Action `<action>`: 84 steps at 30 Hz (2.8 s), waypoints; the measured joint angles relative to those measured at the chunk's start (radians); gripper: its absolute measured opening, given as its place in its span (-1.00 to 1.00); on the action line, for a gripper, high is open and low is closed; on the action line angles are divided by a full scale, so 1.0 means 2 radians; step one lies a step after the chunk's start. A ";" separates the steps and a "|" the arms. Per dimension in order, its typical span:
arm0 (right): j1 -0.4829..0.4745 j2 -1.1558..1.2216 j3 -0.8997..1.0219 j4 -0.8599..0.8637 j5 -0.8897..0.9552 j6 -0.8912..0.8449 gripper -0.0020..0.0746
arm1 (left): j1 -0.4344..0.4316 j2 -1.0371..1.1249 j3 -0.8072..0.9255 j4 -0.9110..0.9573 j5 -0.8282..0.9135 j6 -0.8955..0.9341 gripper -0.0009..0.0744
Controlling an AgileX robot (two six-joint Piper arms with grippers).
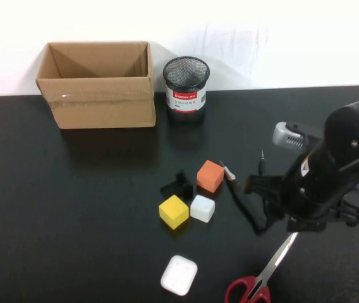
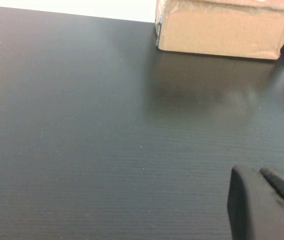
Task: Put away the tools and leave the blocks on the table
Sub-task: Pick up the scissors from the table
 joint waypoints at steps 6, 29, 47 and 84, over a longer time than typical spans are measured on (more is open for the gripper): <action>0.000 0.038 0.000 0.000 -0.019 0.013 -0.40 | 0.000 0.000 0.000 0.000 0.000 0.000 -0.98; 0.059 0.090 0.000 -0.030 -0.017 0.091 -0.40 | 0.000 0.000 0.000 0.000 0.000 0.000 -0.98; 0.059 0.112 0.000 -0.026 0.002 0.142 -0.40 | 0.000 0.000 0.000 0.000 0.000 0.000 -0.98; 0.059 0.080 0.049 -0.139 -0.057 0.135 -0.78 | 0.002 0.000 0.000 0.000 0.000 0.000 -0.98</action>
